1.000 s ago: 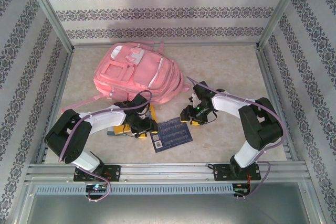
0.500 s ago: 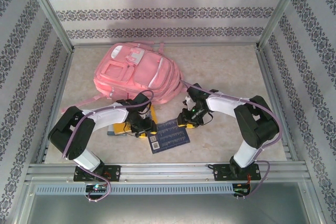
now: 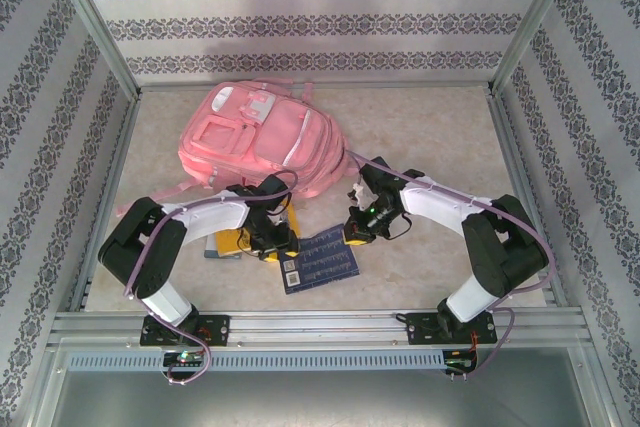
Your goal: Pack the student bag
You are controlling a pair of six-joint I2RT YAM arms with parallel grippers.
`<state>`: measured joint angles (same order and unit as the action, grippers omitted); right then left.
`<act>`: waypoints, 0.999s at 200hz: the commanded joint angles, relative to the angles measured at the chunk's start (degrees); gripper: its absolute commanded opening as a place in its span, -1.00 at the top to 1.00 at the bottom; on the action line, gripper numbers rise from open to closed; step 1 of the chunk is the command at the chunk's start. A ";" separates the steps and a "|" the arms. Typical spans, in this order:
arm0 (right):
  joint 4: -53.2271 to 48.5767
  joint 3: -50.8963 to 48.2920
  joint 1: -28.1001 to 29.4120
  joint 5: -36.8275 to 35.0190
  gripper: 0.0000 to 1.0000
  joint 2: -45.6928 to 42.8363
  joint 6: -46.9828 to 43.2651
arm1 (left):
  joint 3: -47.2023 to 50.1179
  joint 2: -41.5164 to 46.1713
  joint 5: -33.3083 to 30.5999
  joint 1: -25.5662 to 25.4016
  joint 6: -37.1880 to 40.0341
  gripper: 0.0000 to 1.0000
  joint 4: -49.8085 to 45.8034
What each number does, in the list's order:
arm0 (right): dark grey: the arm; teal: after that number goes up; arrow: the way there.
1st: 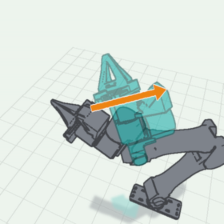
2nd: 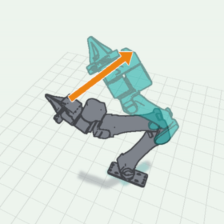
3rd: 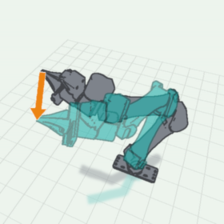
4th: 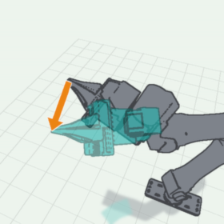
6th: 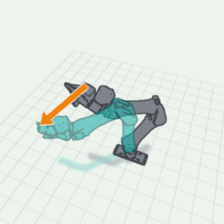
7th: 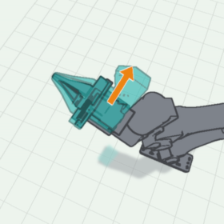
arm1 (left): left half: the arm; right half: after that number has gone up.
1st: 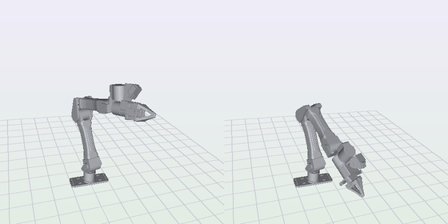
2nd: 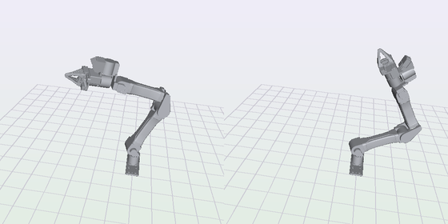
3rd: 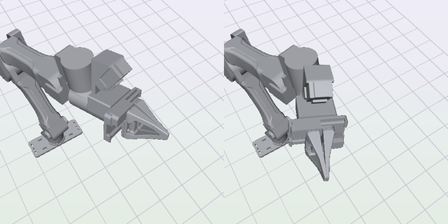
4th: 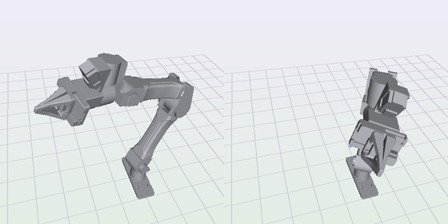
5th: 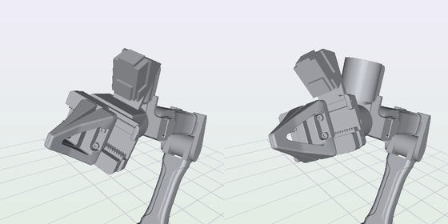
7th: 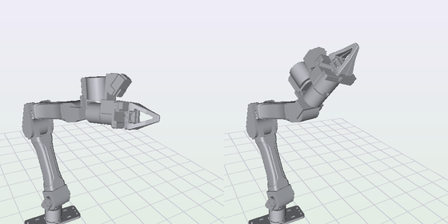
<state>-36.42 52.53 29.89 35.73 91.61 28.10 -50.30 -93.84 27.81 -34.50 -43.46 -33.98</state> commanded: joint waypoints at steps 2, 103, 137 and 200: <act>1.37 -0.77 0.79 2.02 1.00 -1.04 0.67 | -2.86 -1.16 -0.75 -1.53 4.91 0.00 2.97; -2.33 0.83 -4.56 10.27 1.00 1.90 9.81 | -11.27 10.23 -20.74 -12.76 19.21 -0.42 -19.80; -1.60 1.67 -5.28 12.90 1.00 2.43 12.33 | -13.75 5.49 -26.92 -19.37 24.58 -0.53 -16.22; 1.18 2.04 -6.89 16.79 1.00 2.82 16.89 | -19.21 -3.83 -35.89 -30.16 37.01 -0.73 -8.25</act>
<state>-36.82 52.77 24.10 49.34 93.58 42.00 -67.16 -96.23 -3.75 -62.04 -13.63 -46.04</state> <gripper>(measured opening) 0.058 0.853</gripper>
